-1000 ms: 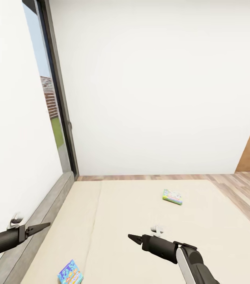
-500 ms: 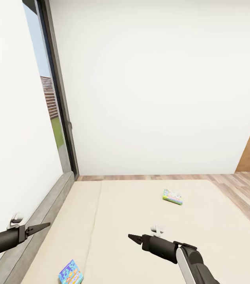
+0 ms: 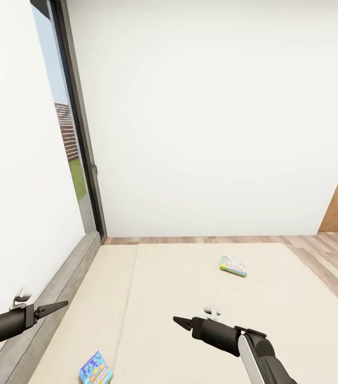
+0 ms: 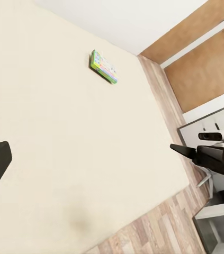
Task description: Put all the toys in the child's room - the three board games (two on the bed and one on the table), the two jigsaw puzzles on the table, and the tennis ball on the table - inside the toy box on the table in the child's room.
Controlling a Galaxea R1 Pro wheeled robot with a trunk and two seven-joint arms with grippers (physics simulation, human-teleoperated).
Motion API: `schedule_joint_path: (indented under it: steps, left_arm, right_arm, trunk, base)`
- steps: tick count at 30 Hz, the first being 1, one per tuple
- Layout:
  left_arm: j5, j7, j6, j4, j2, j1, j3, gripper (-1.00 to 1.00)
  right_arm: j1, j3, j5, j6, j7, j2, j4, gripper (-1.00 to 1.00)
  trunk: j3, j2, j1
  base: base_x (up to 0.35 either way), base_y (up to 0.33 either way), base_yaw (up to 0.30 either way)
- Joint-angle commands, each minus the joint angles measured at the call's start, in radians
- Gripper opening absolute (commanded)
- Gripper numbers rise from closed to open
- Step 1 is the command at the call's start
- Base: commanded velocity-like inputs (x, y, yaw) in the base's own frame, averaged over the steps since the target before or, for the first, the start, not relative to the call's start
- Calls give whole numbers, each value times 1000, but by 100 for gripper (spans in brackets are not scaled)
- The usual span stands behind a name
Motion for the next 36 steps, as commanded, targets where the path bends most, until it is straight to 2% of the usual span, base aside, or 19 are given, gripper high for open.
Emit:
schedule_joint_path:
  steps: [1,27,32,36]
  left_arm:
    - [-1,-5,10,0,0,0,1,100]
    - [-2,6,10,7,-2,0,-6,100]
    - [-3,26,10,12,-3,-1,-8,100]
    - [-3,76,11,26,-4,-1,-8,100]
  right_arm:
    - [0,-3,-2,6,3,1,0,100]
    - [0,-4,0,8,1,1,-1,100]
    - [-1,-5,-1,10,2,0,-1,100]
    - [-1,-6,-1,13,3,-1,-4,100]
  trunk:
    - [0,-1,0]
    - [-5,-1,0]
    - [-12,-1,0]
    - [-18,-1,0]
  base:
    - [0,0,0]
    - [0,0,0]
    - [0,0,0]
    - [0,0,0]
